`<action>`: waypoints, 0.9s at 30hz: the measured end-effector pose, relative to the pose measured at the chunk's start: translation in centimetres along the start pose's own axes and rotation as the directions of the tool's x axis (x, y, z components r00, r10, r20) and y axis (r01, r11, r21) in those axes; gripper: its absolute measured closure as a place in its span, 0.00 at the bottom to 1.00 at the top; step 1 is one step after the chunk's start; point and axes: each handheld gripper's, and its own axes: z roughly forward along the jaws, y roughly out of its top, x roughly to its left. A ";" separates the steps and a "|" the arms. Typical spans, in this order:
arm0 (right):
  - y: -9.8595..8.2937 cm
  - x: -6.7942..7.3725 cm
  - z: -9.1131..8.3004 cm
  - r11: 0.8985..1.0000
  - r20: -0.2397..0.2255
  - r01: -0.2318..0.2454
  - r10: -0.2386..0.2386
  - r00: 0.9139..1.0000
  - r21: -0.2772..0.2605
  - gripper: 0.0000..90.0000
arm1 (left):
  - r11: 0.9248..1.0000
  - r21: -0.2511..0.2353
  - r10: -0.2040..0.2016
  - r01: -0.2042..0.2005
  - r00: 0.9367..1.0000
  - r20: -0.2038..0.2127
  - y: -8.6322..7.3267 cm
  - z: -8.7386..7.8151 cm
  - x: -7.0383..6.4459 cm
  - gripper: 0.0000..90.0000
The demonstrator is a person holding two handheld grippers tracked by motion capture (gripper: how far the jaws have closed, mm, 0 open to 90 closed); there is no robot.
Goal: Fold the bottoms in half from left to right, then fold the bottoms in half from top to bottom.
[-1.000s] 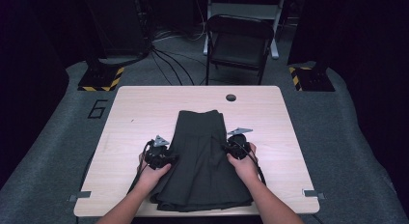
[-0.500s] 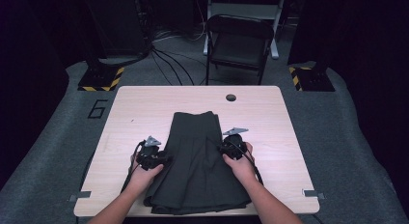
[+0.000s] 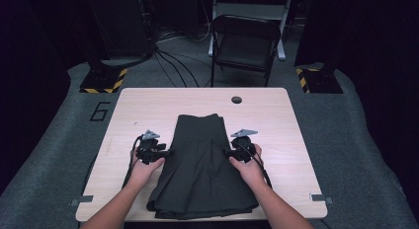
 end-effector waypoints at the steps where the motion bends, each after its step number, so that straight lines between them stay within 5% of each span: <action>1: 0.0 0.0 0.0 1.000 0.000 0.000 0.000 1.000 0.000 0.55 | 1.000 -0.008 0.003 -0.003 1.000 -0.002 0.3 0.0 0.1 0.53; 16: 0.0 0.7 -2.7 0.998 -0.009 0.047 -0.047 0.999 -0.044 0.52 | 0.999 -0.049 0.019 -0.020 1.000 -0.016 3.9 1.9 0.4 0.50; 26: -1.6 2.1 -3.1 0.994 -0.011 0.111 -0.111 0.994 -0.014 0.56 | 0.999 -0.034 0.028 -0.029 0.999 -0.036 4.9 3.2 1.0 0.51; 27: -1.6 2.1 -3.1 0.994 -0.011 0.111 -0.111 0.994 -0.014 0.56 | 0.999 -0.047 0.002 -0.004 0.999 -0.044 4.9 3.4 0.9 0.51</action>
